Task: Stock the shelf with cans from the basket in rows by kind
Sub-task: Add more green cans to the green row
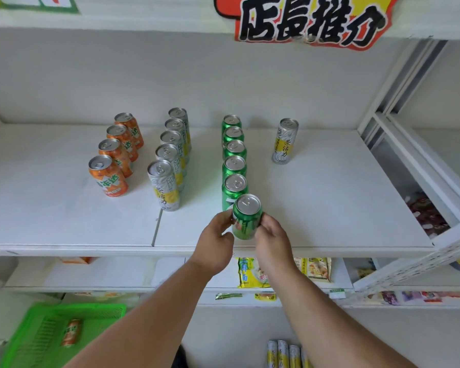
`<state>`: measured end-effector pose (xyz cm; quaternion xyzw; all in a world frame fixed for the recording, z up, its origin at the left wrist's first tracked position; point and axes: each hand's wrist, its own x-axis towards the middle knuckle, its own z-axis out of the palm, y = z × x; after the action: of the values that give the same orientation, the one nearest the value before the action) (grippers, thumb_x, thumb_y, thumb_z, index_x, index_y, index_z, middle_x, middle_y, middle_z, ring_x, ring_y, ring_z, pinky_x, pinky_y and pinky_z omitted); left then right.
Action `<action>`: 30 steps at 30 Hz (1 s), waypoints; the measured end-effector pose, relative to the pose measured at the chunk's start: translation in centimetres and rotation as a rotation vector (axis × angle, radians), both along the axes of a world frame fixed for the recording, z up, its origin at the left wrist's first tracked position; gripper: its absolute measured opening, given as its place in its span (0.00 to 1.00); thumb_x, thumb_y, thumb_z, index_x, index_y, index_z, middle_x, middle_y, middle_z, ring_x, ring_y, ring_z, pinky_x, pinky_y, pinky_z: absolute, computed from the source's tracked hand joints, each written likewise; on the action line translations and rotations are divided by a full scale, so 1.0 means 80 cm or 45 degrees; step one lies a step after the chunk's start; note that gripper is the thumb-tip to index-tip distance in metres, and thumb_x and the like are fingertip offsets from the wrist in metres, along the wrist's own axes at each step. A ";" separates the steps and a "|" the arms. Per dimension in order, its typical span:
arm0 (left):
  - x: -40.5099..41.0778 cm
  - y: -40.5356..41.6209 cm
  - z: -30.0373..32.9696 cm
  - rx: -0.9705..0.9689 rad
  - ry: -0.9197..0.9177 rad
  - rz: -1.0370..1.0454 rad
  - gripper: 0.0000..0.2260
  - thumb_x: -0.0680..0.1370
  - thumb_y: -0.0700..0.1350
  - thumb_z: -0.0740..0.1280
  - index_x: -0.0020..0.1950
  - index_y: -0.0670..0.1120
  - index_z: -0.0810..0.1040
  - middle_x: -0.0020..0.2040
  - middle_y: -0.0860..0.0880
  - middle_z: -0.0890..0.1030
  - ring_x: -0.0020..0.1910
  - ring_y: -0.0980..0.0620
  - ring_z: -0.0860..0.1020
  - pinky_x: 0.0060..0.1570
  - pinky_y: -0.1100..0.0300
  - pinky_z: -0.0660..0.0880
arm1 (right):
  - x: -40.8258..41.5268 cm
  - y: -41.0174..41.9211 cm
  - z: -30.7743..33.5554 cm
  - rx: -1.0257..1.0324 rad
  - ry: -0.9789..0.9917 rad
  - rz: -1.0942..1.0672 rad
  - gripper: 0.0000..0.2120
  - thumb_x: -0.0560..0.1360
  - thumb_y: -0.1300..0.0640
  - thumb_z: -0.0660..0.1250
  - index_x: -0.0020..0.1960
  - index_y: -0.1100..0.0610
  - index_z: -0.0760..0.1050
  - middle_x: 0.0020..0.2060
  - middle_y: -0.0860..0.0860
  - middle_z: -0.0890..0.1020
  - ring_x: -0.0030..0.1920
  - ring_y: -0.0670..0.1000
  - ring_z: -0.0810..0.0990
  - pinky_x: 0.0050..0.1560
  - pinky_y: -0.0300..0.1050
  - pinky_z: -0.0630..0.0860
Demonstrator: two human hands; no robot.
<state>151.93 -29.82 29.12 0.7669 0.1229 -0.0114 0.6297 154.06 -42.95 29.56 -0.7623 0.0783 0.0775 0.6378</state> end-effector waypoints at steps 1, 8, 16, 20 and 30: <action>-0.004 0.003 -0.003 -0.013 0.000 0.030 0.27 0.75 0.25 0.55 0.64 0.53 0.74 0.61 0.58 0.80 0.62 0.68 0.75 0.59 0.73 0.69 | 0.005 0.001 0.001 0.020 0.008 0.018 0.18 0.77 0.66 0.56 0.55 0.53 0.81 0.47 0.49 0.86 0.46 0.48 0.79 0.47 0.43 0.74; -0.026 0.028 -0.018 0.009 0.026 0.148 0.24 0.80 0.29 0.57 0.70 0.51 0.69 0.62 0.51 0.78 0.61 0.60 0.77 0.53 0.66 0.74 | 0.025 0.017 0.003 0.257 0.169 0.192 0.25 0.72 0.66 0.56 0.53 0.44 0.86 0.50 0.46 0.88 0.55 0.50 0.84 0.61 0.47 0.78; -0.011 0.029 -0.002 -0.007 0.097 -0.039 0.33 0.77 0.30 0.57 0.78 0.57 0.65 0.70 0.59 0.74 0.69 0.65 0.69 0.70 0.58 0.69 | -0.006 0.010 -0.014 0.024 -0.006 -0.015 0.11 0.77 0.59 0.58 0.45 0.48 0.77 0.37 0.40 0.76 0.38 0.41 0.71 0.38 0.36 0.68; -0.011 0.027 -0.014 0.009 0.064 -0.066 0.35 0.75 0.29 0.58 0.78 0.56 0.65 0.70 0.62 0.75 0.70 0.66 0.69 0.75 0.57 0.63 | -0.012 0.020 -0.012 0.145 0.024 0.080 0.18 0.78 0.62 0.57 0.60 0.52 0.82 0.52 0.47 0.86 0.50 0.45 0.79 0.54 0.40 0.75; -0.011 0.024 -0.020 0.109 0.045 -0.079 0.25 0.83 0.39 0.59 0.80 0.55 0.62 0.72 0.63 0.72 0.72 0.67 0.67 0.76 0.60 0.61 | -0.002 0.025 -0.006 0.249 0.070 0.193 0.25 0.67 0.53 0.61 0.63 0.48 0.80 0.56 0.49 0.86 0.61 0.53 0.82 0.70 0.61 0.73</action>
<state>151.08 -27.88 27.49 0.7964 0.1105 -0.0390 0.5934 153.94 -40.91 29.07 -0.6978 0.0299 0.1534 0.6990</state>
